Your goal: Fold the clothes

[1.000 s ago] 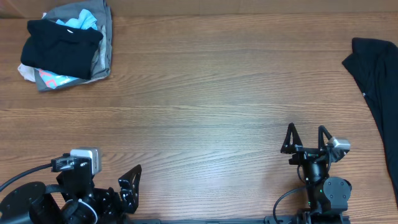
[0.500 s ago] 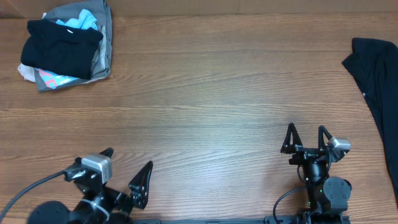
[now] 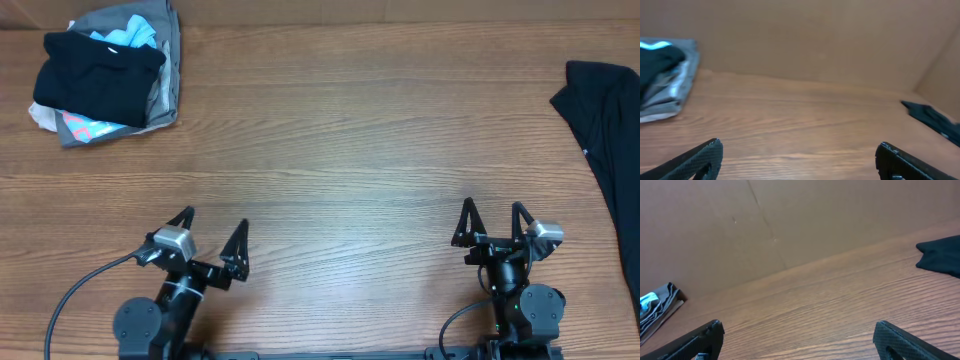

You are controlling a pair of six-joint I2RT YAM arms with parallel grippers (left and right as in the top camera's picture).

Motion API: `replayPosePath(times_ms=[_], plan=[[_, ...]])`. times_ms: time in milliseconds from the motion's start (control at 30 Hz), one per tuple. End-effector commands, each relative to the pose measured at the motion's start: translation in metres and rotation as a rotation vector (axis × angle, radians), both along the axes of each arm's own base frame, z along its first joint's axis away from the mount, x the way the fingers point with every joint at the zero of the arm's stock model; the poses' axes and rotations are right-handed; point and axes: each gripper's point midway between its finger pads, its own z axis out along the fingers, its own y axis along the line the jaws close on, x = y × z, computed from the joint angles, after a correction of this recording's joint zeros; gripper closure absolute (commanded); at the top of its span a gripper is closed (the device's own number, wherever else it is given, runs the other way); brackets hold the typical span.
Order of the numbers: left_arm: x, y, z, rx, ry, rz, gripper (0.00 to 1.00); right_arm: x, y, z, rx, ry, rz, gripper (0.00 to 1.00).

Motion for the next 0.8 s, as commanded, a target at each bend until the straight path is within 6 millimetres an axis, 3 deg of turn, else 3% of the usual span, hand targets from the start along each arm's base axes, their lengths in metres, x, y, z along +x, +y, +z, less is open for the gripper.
replayPosePath(times_ms=[0, 200, 567, 767], plan=[[0.006, 0.025, -0.008, -0.039, -0.017, 0.154, 0.00, 0.000, 0.000, -0.001, -0.003, -0.005, -0.004, 0.00], [0.014, 0.039, -0.023, -0.033, -0.030, 0.231, 0.00, 0.000, 0.000, -0.001, -0.003, -0.005, -0.004, 0.00], [0.021, 0.039, -0.033, 0.061, -0.110, 0.228, 0.00, 0.000, 0.000, -0.001, -0.003, -0.005, -0.004, 0.00], [0.021, 0.043, -0.059, 0.150, -0.015, 0.238, 0.00, 0.000, 0.000, -0.001, -0.003, -0.005, -0.004, 0.00]])
